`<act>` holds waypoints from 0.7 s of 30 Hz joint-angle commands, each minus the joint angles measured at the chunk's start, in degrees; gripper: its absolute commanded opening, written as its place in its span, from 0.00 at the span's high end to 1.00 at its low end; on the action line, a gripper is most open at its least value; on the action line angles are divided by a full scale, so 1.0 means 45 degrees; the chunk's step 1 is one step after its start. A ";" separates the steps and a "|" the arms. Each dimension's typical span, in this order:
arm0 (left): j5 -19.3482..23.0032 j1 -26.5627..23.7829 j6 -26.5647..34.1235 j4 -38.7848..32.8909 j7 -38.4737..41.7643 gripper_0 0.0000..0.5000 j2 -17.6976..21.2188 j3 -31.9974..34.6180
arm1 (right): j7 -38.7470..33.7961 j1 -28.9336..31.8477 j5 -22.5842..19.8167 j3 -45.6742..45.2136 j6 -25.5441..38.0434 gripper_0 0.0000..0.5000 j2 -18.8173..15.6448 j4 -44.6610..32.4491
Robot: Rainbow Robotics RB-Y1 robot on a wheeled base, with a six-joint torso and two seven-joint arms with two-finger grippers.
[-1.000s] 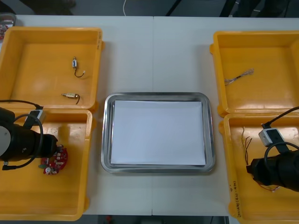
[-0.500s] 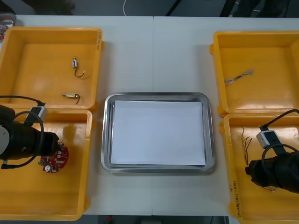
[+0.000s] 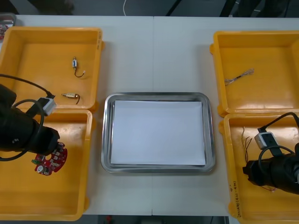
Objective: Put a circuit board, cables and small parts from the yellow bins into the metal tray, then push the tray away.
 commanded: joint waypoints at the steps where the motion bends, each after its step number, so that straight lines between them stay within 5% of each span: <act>1: 0.1001 -0.1806 0.1009 -0.0599 -0.0885 1.00 0.0549 -0.0165 | 0.0423 0.0310 0.0138 0.0325 -0.0305 0.00 0.0129 0.0178; 14: 0.0845 -0.5888 0.1459 -0.0306 -0.0065 1.00 0.0491 -0.4637 | 0.0520 0.0681 0.0353 0.0501 -0.0774 0.00 0.0129 0.0178; 21: 0.0396 -0.7274 0.1009 0.0611 0.0462 1.00 -0.0681 -0.6434 | 0.0520 0.0817 0.0549 0.0638 -0.1048 0.00 0.0129 0.0178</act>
